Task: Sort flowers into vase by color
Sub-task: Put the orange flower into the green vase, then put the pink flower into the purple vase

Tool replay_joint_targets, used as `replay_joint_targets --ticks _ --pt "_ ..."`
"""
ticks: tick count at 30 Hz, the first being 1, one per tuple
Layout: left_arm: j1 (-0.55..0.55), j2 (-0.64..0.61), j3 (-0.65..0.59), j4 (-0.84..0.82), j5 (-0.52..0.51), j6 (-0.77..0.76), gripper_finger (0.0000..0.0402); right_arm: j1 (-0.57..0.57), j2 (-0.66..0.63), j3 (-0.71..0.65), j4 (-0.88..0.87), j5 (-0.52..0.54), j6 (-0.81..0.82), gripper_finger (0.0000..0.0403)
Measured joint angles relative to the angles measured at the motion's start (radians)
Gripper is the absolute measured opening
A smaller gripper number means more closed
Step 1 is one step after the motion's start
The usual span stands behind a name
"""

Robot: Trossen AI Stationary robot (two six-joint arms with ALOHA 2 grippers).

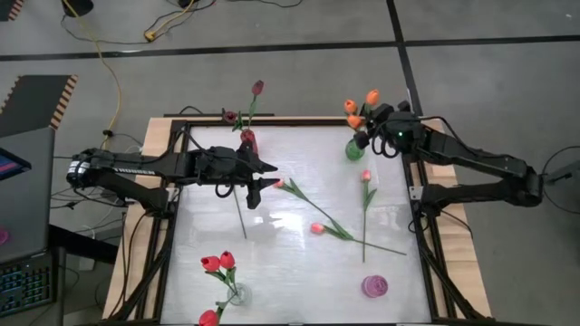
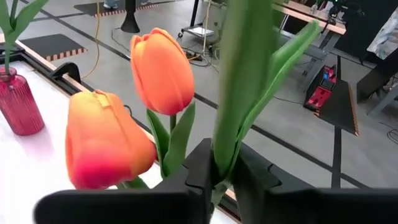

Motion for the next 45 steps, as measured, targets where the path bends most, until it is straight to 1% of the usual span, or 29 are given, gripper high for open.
replay_joint_targets --ticks 3,7,10,13,17,19,23,30,32,39,45 --pt "0.000 0.000 0.000 0.000 0.000 -0.001 0.0149 0.000 -0.002 0.000 -0.006 0.000 0.000 0.0092" --pt "0.000 0.000 0.000 0.000 0.000 -0.003 0.0149 0.000 -0.002 0.025 -0.045 0.000 0.002 0.0140" --pt "0.000 0.000 0.000 0.000 0.000 -0.003 0.0149 0.000 -0.002 0.059 -0.109 0.000 0.021 0.0175" --pt "0.000 0.000 0.000 0.000 0.000 -0.003 0.0149 0.000 -0.002 0.107 -0.231 -0.002 0.114 0.0203" --pt "0.000 0.000 0.000 0.000 0.000 -0.003 0.0149 0.003 -0.002 0.162 -0.440 -0.004 0.244 0.0224" --pt "0.000 0.000 0.000 0.000 0.000 -0.003 0.0149 0.005 -0.002 0.183 -0.539 -0.020 0.305 0.0228" --pt "0.000 0.000 0.000 0.000 0.000 -0.003 0.0149 0.005 -0.002 0.202 -0.689 -0.135 0.400 0.0230" --pt "0.000 0.000 0.000 0.000 0.000 -0.002 0.0149 0.005 -0.002 0.203 -0.817 -0.363 0.525 0.0230" --pt "0.000 0.000 0.000 0.000 0.000 -0.002 0.0149 0.005 -0.002 0.203 -0.839 -0.413 0.560 0.0230" --pt "0.000 0.000 0.000 0.000 0.000 -0.002 0.0149 0.057 0.023 0.203 -0.882 -0.425 0.709 0.0230" --pt "0.000 0.000 0.000 0.000 0.000 -0.002 0.0149 0.153 0.110 0.203 -0.900 -0.424 0.788 0.0230"
